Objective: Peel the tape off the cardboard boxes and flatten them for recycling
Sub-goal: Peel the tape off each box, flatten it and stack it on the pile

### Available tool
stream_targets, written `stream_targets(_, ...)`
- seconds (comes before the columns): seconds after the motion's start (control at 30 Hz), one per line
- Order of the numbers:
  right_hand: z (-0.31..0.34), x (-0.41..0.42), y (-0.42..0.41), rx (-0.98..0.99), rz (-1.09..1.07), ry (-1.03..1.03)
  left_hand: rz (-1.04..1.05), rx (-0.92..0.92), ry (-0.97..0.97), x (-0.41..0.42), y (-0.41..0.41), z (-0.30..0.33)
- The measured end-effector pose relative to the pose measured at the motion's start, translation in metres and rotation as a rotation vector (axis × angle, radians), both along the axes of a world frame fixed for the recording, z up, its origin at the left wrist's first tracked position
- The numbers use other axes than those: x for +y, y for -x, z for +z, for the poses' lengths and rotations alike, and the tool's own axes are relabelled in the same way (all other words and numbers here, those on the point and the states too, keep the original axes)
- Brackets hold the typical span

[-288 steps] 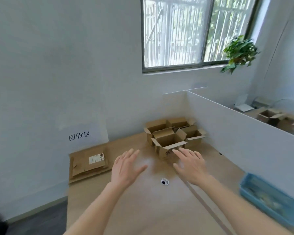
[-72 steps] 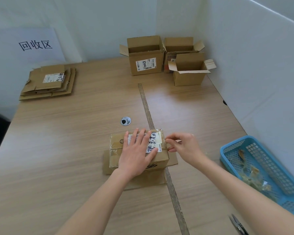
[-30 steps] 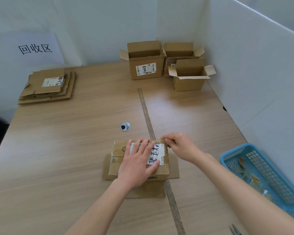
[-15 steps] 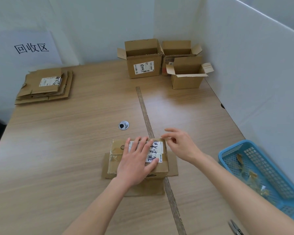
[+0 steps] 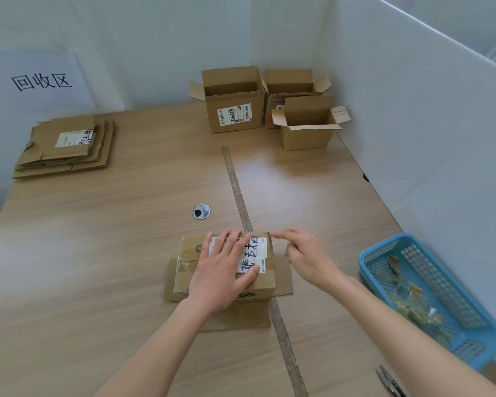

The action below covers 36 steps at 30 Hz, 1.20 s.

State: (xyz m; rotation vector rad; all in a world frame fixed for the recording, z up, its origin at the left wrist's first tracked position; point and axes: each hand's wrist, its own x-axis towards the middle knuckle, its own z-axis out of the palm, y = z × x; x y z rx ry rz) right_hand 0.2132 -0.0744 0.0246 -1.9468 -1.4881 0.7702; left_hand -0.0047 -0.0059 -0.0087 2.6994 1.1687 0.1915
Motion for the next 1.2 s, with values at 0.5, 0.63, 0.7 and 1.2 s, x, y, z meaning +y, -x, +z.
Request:
stream_targets(0.5, -0.015, -0.028, 0.001, -0.024, -0.025, 0.019, -0.007, 0.000, 0.027, 0.000, -0.001, 0.003)
stream_targets(0.63, -0.015, -0.032, -0.005, -0.062, 0.001, 0.054, -0.025, 0.057, 0.056, 0.001, -0.005, 0.010)
stream_targets(0.7, -0.015, -0.033, -0.006, -0.003, -0.002, 0.086, -0.023, 0.100, 0.067, 0.002, -0.012, 0.014)
stream_targets(1.2, -0.011, -0.047, -0.002, 0.085, -0.071, 0.015, 0.039, 0.140, 0.003, -0.012, -0.023, 0.008)
